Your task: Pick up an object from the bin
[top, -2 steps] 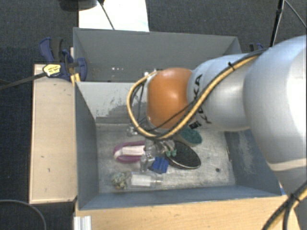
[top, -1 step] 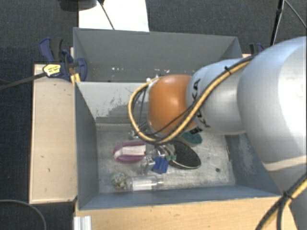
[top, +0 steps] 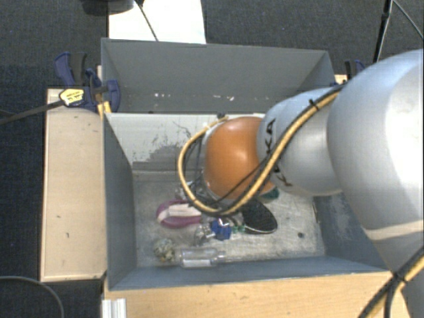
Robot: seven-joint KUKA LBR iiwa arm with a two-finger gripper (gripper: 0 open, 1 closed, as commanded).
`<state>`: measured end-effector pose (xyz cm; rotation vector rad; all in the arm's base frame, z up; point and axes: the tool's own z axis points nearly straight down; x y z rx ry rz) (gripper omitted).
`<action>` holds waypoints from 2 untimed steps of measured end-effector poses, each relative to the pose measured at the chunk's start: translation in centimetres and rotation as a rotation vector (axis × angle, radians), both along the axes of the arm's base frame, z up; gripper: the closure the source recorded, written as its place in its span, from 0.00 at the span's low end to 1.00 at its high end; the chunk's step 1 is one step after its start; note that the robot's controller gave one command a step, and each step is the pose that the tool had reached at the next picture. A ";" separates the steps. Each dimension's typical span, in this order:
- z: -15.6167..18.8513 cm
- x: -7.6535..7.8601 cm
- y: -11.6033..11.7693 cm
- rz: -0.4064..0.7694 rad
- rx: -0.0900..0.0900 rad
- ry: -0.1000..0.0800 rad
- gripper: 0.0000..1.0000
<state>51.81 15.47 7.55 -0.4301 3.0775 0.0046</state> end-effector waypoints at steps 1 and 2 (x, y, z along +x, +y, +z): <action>1.5 -0.3 -10.1 -0.061 -0.010 0.029 0.00; 1.4 -0.4 -9.5 -0.059 -0.006 0.031 1.00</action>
Offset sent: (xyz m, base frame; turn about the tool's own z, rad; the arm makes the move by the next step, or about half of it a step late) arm -0.0047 -0.0952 0.0136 0.0524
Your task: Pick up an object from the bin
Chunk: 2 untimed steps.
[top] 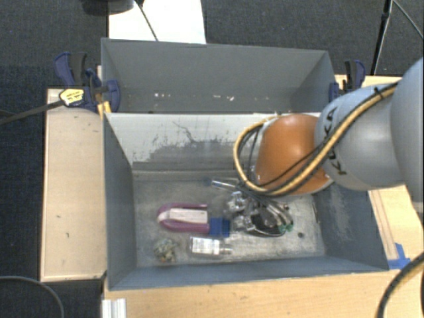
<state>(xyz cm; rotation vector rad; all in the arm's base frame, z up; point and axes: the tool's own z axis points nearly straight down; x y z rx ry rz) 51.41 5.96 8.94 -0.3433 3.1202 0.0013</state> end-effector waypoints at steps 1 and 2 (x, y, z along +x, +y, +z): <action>1.1 -2.7 -4.3 0.198 -0.002 0.003 1.00; 11.3 -3.1 -4.5 0.175 -0.002 -0.008 1.00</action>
Offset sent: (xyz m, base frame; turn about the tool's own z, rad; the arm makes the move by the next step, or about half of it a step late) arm -0.0270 -0.0421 0.0108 -0.2001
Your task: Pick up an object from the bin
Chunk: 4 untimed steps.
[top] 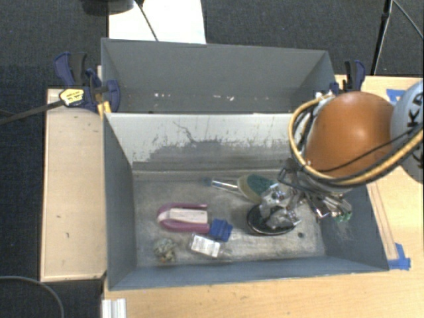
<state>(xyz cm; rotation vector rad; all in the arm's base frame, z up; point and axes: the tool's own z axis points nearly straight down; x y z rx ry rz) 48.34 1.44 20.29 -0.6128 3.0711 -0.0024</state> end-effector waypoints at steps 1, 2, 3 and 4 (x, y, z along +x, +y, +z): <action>-0.4 -0.1 0.0 -0.003 0.000 0.008 0.00; -11.7 5.3 -1.6 0.191 0.000 0.012 0.00; -11.4 5.3 -1.6 0.186 0.000 0.010 1.00; -8.2 3.5 -2.7 0.080 -0.001 0.014 1.00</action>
Offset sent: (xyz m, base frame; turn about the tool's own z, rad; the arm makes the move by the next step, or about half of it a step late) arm 0.0000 0.0000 0.0000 0.0000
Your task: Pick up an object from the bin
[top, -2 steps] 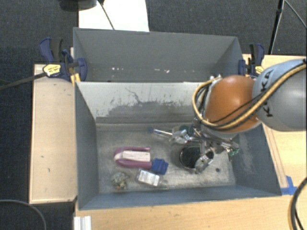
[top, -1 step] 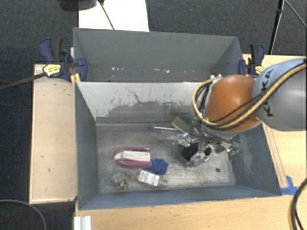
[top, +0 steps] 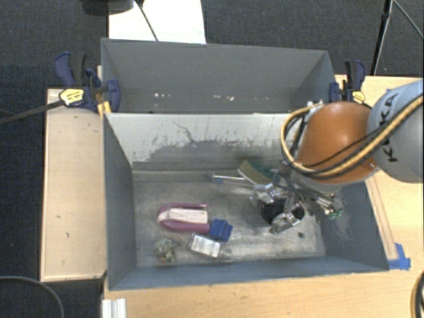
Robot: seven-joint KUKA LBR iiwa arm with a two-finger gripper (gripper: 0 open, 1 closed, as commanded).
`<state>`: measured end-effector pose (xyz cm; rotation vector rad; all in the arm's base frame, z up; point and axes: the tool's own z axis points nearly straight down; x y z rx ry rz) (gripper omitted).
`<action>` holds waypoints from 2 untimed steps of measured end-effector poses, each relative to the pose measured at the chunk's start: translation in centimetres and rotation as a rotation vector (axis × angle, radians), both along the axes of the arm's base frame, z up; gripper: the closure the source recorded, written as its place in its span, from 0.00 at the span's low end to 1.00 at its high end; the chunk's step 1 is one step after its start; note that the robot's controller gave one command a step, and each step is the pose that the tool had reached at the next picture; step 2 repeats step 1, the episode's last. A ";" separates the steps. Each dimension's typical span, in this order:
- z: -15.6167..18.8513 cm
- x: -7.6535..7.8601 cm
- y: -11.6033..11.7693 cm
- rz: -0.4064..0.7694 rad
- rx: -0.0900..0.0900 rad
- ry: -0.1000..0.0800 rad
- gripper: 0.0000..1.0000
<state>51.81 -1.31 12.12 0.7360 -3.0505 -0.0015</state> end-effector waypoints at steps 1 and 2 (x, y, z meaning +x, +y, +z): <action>13.6 -2.4 -2.4 0.298 -0.001 -0.010 1.00; 13.6 -2.4 -2.4 0.298 -0.001 -0.010 1.00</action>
Offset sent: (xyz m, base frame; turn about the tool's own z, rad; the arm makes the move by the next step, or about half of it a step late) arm -0.0249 -0.0238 0.1333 -0.3001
